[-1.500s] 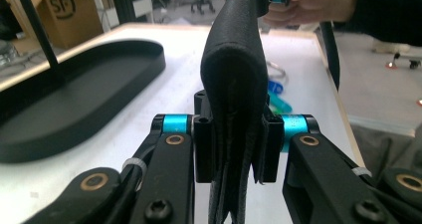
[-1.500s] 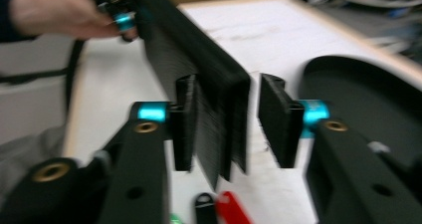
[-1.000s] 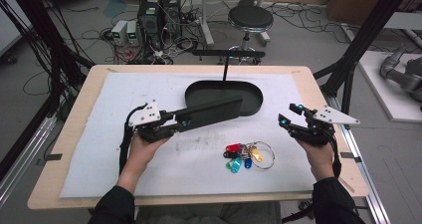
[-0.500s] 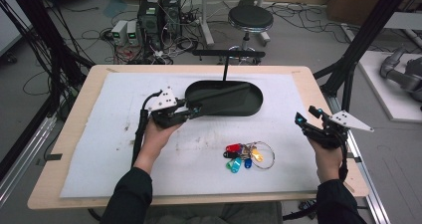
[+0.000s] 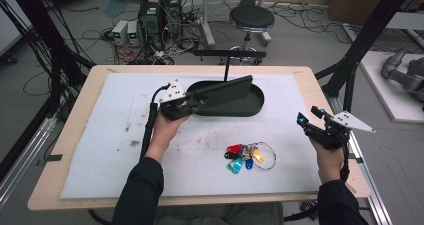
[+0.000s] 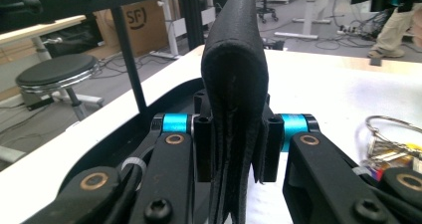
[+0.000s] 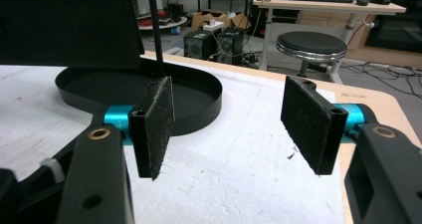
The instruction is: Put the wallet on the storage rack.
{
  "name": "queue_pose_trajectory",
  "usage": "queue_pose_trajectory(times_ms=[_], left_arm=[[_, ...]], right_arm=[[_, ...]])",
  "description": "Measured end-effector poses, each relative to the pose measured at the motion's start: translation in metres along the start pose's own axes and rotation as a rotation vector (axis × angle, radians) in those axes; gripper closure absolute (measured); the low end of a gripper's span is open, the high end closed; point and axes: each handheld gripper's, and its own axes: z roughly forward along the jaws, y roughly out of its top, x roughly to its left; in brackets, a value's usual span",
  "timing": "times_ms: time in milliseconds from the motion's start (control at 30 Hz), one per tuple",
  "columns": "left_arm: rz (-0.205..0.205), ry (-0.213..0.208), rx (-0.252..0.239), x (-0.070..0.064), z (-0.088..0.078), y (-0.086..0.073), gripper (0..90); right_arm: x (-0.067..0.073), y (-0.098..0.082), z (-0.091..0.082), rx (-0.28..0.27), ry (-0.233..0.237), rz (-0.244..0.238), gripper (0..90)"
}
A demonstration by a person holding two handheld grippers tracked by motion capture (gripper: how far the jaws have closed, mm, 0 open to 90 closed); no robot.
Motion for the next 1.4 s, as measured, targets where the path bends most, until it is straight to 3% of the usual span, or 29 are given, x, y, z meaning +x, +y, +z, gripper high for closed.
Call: queue_pose_trajectory(times_ms=[100, 333, 600, 700, 1100, 1400], left_arm=[[0.012, 0.015, -0.006, 0.002, 0.005, 0.000, 75.1], [-0.014, 0.020, 0.011, 0.008, 0.016, -0.005, 75.1], [-0.010, 0.031, 0.026, 0.015, 0.034, -0.001, 75.0], [-0.031, 0.040, 0.026, 0.018, 0.040, -0.003, 75.0], [-0.086, 0.070, 0.059, 0.026, 0.064, -0.025, 75.0], [-0.092, 0.094, 0.078, 0.029, 0.073, -0.037, 75.0]], right_arm=[[0.000, 0.000, 0.000, 0.000, -0.001, 0.002, 38.2], [-0.001, -0.001, 0.002, 0.002, -0.001, 0.000, 38.1], [-0.002, -0.001, 0.003, 0.002, 0.003, 0.003, 38.0], [-0.002, -0.001, 0.003, 0.000, 0.002, 0.007, 37.9], [-0.003, -0.001, 0.005, 0.004, 0.010, 0.012, 37.9], [-0.003, -0.002, 0.006, 0.005, 0.010, 0.015, 37.9]])
